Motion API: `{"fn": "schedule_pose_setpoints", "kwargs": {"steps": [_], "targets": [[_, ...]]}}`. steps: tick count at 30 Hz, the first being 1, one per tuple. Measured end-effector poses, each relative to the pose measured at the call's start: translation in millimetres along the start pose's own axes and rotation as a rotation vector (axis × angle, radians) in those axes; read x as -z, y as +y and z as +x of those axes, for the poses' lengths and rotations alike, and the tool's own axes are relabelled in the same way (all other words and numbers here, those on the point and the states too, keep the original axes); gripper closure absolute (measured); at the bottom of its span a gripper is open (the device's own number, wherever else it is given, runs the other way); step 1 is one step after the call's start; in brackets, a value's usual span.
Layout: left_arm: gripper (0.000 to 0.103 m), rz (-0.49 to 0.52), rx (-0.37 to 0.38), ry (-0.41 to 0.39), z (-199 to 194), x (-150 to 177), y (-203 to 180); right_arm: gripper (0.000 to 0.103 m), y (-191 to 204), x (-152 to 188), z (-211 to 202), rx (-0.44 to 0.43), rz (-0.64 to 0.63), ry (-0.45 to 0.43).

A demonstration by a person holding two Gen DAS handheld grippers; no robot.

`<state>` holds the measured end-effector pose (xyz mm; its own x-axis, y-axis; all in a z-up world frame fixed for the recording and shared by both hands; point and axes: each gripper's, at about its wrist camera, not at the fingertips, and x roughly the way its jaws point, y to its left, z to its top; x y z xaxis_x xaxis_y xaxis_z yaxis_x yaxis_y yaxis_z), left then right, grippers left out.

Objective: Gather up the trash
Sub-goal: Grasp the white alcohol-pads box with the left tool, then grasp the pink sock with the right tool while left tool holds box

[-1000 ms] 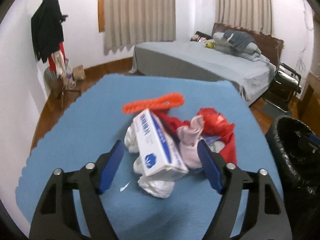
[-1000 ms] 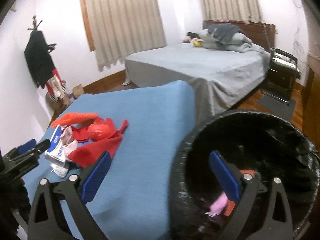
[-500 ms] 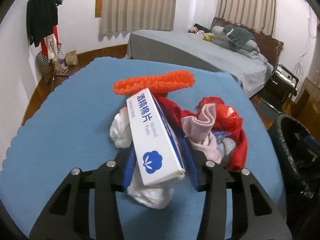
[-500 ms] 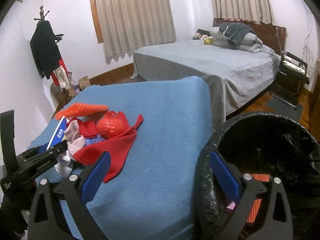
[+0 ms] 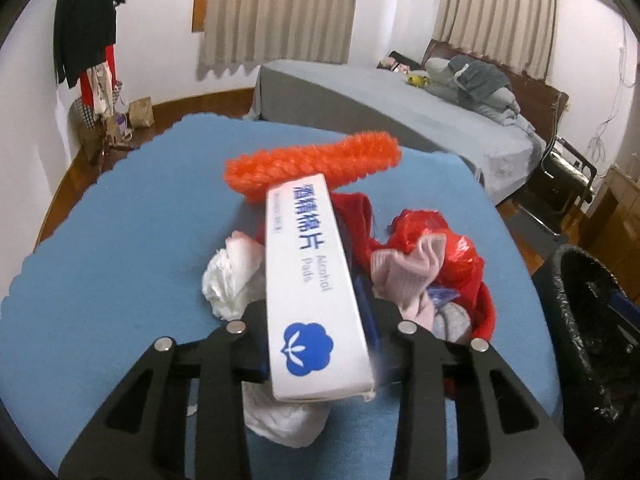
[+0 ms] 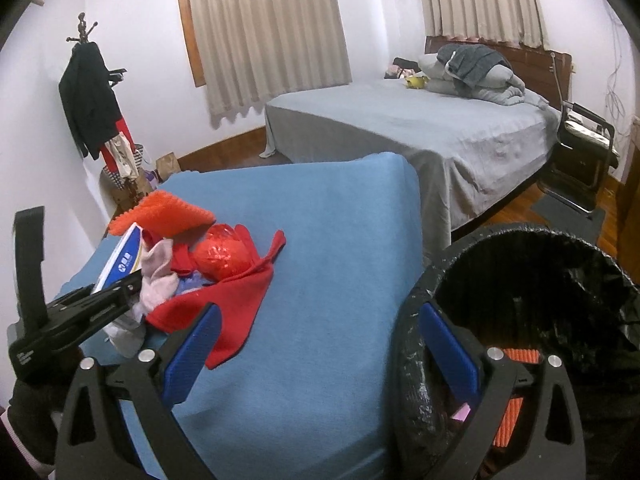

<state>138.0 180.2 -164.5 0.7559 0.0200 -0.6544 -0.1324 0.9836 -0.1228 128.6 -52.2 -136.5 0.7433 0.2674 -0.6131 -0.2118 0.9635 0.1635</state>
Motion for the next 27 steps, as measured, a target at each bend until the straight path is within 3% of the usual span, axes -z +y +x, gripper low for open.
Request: {"fn": "schedule_pose_setpoints", "kwargs": {"steps": [10,18,27], "targets": [[0.071,0.021,0.014,-0.067,-47.7,-3.0,11.1,0.008,37.6,-15.5,10.6,-0.097,-0.038,-0.022],[0.071,-0.025,-0.041,-0.084,-62.9,-4.8,45.3,0.024,83.4,-17.6,38.6,-0.195,-0.078,0.021],[0.071,-0.044,-0.077,-0.066,-58.4,-1.0,67.4,0.034,122.1,-8.6,72.0,-0.234,-0.137,0.099]]}}
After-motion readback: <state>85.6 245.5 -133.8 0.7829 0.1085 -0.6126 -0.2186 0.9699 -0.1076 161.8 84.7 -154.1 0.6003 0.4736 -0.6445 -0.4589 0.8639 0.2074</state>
